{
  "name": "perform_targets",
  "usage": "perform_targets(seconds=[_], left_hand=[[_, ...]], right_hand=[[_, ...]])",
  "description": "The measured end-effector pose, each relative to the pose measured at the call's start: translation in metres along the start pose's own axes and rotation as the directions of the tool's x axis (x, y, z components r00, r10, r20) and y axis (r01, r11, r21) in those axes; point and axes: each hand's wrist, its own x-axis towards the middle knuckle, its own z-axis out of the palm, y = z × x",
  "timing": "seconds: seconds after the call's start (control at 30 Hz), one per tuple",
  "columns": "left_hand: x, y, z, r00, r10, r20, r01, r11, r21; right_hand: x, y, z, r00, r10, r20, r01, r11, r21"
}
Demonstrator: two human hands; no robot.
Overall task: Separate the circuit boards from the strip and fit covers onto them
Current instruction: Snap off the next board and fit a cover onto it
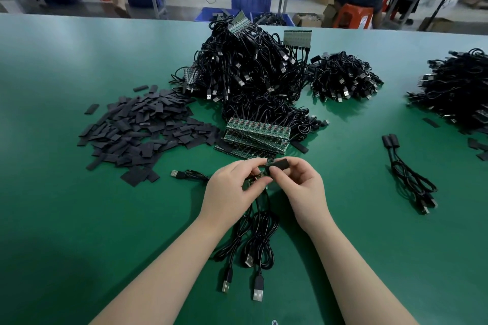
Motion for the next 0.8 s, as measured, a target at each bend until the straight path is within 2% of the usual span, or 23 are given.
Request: perform_targets(seconds=[0.1, 0.27, 0.37, 0.5, 0.8], left_hand=[[0.0012, -0.0028, 0.0033, 0.998, 0.043, -0.053, -0.038, 0.994, 0.106], [0.001, -0.0055, 0.0036, 0.995, 0.047, -0.087, -0.036, 0.991, 0.127], [0.0014, -0.0032, 0.0024, 0.995, 0.058, -0.081, -0.05, 0.994, 0.099], [0.001, -0.0024, 0.0004, 0.994, -0.007, -0.106, 0.015, 0.997, 0.076], [0.0008, -0.0016, 0.0001, 0.994, 0.036, -0.099, -0.026, 0.995, 0.099]], right_hand=[[0.0011, 0.001, -0.0012, 1.0, 0.007, -0.028, -0.005, 0.999, 0.049], [0.0008, 0.0005, -0.0023, 0.998, 0.007, 0.07, -0.02, 0.981, 0.194], [0.0022, 0.0003, -0.0027, 0.998, 0.034, 0.046, -0.042, 0.983, 0.177], [0.0022, 0.0007, -0.003, 0.998, 0.048, 0.047, -0.055, 0.986, 0.158], [0.0014, 0.0001, -0.0009, 0.995, 0.071, 0.077, -0.075, 0.996, 0.044]])
